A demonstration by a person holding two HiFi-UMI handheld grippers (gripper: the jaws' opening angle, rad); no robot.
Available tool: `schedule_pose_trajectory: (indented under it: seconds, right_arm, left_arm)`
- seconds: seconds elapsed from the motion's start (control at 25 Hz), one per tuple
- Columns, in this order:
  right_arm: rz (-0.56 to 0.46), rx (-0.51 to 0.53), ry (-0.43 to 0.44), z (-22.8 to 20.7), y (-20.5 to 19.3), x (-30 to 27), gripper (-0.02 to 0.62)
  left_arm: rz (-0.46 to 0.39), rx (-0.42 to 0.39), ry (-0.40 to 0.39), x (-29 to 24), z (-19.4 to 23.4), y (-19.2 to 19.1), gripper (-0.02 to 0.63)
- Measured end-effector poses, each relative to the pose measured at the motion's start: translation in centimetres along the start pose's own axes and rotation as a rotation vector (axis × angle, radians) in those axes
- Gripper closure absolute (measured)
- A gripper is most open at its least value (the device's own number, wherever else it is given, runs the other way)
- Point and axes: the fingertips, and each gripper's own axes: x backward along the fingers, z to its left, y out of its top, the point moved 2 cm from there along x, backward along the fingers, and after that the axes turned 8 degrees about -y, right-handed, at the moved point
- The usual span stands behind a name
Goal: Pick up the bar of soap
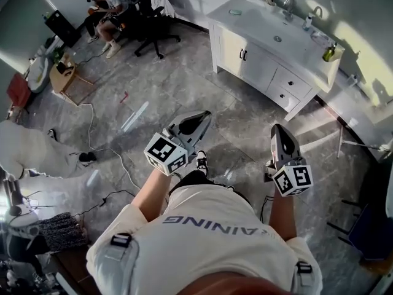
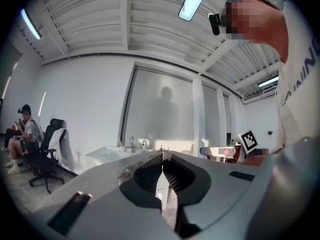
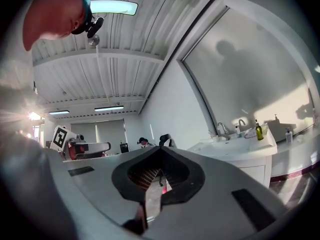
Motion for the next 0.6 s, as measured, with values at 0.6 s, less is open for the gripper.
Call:
schedule_pose_trajectory:
  seconds: [0.6]
  right_arm:
    - [0.072,0.081,-0.060,-3.2,0.1,-15.0,0.588]
  left_arm:
    - [-0.035,0.043,-0.056,-7.4,15.2,-0.6,0.597]
